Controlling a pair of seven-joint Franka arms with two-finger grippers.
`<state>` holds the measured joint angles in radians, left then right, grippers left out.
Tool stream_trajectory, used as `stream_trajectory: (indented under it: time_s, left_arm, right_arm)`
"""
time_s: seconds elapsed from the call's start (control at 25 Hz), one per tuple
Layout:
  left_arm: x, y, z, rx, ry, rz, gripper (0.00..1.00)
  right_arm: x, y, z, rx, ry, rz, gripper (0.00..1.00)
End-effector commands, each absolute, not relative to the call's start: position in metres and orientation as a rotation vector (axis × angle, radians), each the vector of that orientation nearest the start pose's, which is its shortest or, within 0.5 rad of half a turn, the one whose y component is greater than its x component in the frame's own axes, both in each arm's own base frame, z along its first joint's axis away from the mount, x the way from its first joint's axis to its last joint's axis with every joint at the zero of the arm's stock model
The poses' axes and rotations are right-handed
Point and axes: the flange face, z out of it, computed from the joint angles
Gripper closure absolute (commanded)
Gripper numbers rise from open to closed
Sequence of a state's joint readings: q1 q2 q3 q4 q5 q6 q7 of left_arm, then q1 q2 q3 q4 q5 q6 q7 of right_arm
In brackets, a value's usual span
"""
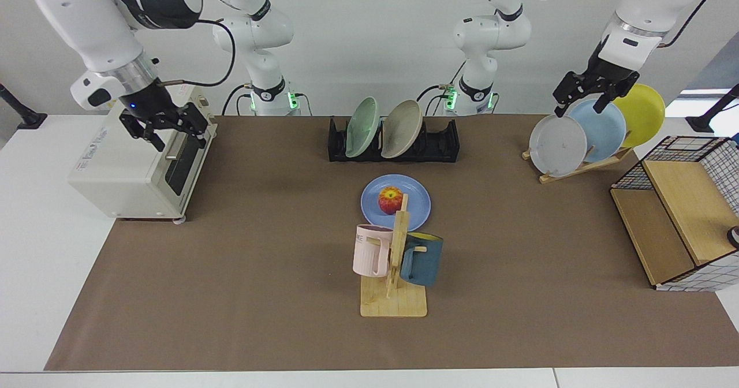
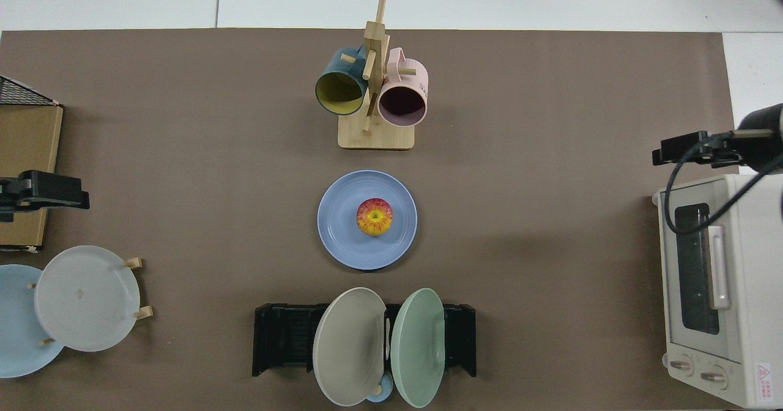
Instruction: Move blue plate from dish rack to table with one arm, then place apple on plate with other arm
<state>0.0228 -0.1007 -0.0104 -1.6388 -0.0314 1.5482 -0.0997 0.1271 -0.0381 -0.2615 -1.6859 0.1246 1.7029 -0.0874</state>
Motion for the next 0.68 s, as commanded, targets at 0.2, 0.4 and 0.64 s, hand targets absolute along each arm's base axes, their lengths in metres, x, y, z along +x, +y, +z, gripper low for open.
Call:
stream_trajectory:
  time_s: [0.2,0.4,0.64]
  left_arm:
    - [0.518,0.003,0.648,-3.169,-0.173,-0.015,0.0]
    - [0.518,0.003,0.648,-3.168,-0.173,-0.015,0.0]
    - [0.518,0.003,0.648,-3.168,-0.173,-0.015,0.0]
  right_arm:
    - [0.55,-0.039,0.602,-3.155,0.079,-0.087,0.0]
    - [0.551,-0.038,0.597,-3.185,0.062,-0.065,0.0]
    - [0.552,-0.035,0.596,-3.171,0.066,-0.065,0.0]
